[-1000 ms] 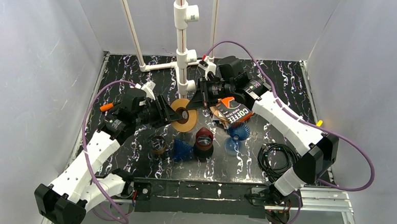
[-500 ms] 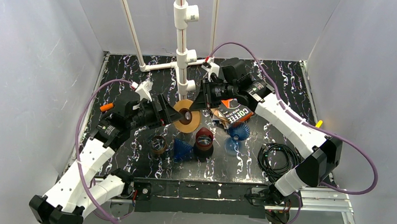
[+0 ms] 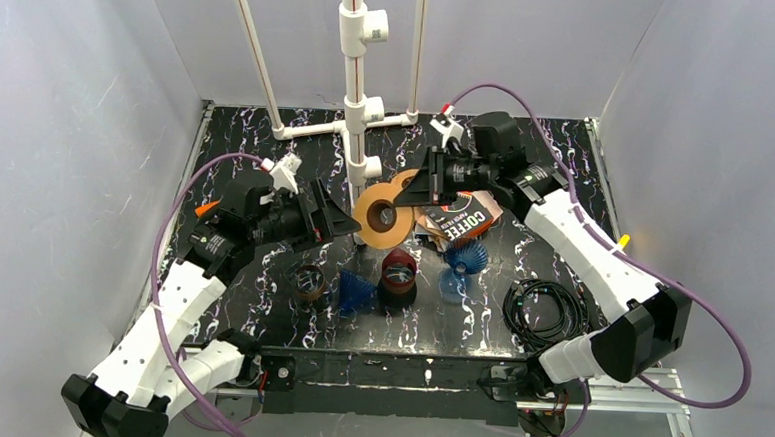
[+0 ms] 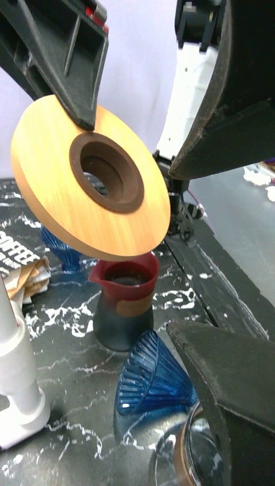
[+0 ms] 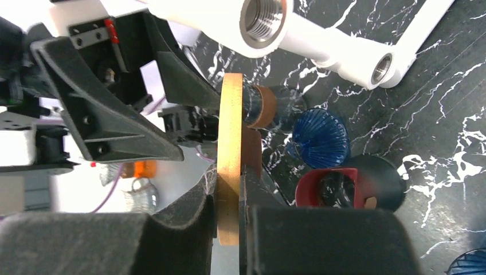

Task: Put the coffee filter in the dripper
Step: Place the dripper holder onto the coffee server.

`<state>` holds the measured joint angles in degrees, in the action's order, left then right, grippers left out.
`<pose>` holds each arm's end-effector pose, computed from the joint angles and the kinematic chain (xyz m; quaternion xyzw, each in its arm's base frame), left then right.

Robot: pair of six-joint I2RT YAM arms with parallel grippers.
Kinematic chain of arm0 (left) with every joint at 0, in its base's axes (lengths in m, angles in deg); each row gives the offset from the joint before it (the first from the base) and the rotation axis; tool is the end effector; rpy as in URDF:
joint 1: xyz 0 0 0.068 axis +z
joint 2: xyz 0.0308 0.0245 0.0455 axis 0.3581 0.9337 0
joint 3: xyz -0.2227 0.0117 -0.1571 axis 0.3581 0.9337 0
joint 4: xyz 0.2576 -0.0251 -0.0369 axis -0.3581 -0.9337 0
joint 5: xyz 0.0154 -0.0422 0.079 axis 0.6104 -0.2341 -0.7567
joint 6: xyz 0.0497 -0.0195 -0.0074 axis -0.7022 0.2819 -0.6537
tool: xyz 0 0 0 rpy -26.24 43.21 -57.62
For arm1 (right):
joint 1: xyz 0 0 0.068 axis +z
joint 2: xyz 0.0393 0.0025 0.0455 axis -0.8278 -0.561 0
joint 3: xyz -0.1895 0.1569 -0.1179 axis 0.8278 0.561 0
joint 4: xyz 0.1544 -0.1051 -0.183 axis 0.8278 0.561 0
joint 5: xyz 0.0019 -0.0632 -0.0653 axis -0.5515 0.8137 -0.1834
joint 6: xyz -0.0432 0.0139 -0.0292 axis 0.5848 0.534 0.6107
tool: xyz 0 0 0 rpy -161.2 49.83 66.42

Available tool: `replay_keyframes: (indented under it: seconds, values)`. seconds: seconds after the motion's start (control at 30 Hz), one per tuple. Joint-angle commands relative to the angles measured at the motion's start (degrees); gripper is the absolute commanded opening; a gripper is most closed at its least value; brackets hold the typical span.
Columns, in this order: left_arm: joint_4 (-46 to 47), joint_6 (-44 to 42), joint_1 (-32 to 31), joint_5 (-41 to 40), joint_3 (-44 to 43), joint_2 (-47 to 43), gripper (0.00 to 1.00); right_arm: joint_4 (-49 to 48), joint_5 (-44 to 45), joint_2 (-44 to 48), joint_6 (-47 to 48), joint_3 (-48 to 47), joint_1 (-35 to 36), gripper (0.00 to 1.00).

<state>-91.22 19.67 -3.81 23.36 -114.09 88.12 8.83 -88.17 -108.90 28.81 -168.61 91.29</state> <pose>0.1695 -0.0942 0.3524 -0.0365 0.8291 -0.4479 0.3325 0.2490 0.2032 0.3837 -0.1805 0.8120 0.4949 0.2514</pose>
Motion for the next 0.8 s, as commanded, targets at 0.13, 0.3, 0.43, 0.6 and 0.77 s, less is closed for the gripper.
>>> replay_keyframes:
  seconds: [0.13, 0.3, 0.43, 0.6, 0.77]
  values:
    - [18.89, 14.04, 6.32, 15.49, 4.14, -3.26, 0.89, -22.43, -13.13, 4.79, -16.98, 4.98, -3.59, 0.01]
    - [31.63, 22.83, 7.93, 20.75, 6.56, -2.94, 0.83, -33.47, -14.83, 5.03, -27.04, 6.10, -3.74, 0.01]
    - [32.27, 23.83, 8.07, 23.26, 4.89, -1.57, 0.78, -35.85, -14.49, 5.19, -29.49, 6.36, -3.98, 0.01]
    - [32.48, 23.94, 8.10, 23.96, 2.82, -0.85, 0.69, -40.70, -14.13, 5.53, -33.21, 8.56, -4.48, 0.01]
    - [32.88, 24.55, 8.11, 23.17, 1.50, -0.52, 0.62, -41.02, -13.43, 5.70, -33.74, 9.25, -4.70, 0.01]
